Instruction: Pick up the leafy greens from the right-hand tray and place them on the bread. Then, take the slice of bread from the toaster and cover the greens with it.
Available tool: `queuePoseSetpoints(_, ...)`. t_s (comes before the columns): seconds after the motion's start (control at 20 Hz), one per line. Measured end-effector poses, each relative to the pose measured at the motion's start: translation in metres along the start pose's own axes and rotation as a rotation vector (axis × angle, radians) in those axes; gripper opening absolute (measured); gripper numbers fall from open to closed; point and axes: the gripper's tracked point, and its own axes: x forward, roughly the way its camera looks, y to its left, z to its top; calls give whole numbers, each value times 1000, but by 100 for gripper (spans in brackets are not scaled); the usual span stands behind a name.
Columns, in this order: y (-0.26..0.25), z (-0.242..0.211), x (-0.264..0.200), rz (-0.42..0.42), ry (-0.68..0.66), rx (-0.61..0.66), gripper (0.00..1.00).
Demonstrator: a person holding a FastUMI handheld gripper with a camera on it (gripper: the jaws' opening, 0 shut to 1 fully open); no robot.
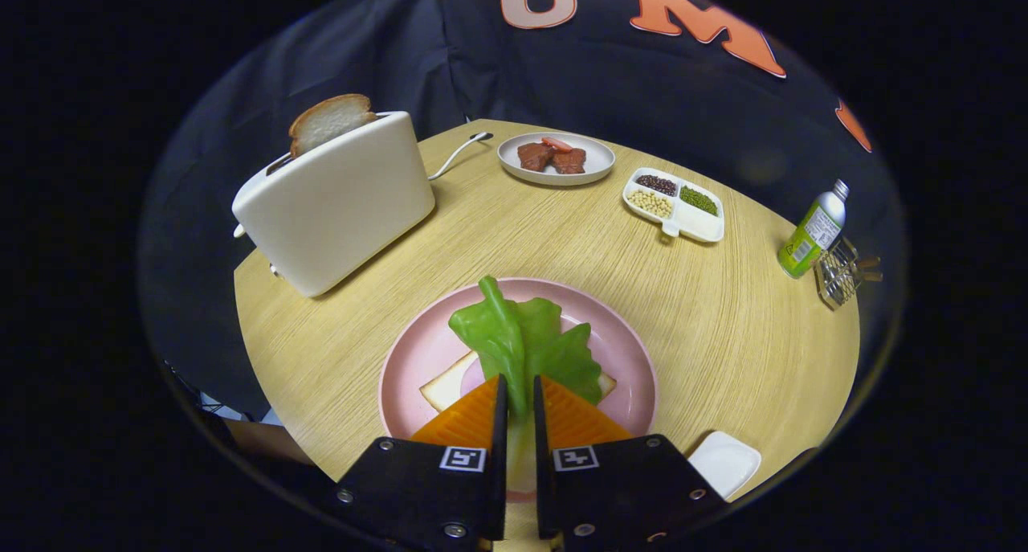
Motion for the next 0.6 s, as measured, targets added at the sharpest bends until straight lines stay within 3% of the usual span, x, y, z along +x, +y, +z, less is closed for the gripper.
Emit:
queuePoseSetpoints(0.3,11,6,-5,42,14,57,26)
queuePoseSetpoints(0.6,21,45,-24,68,-38,123,31)
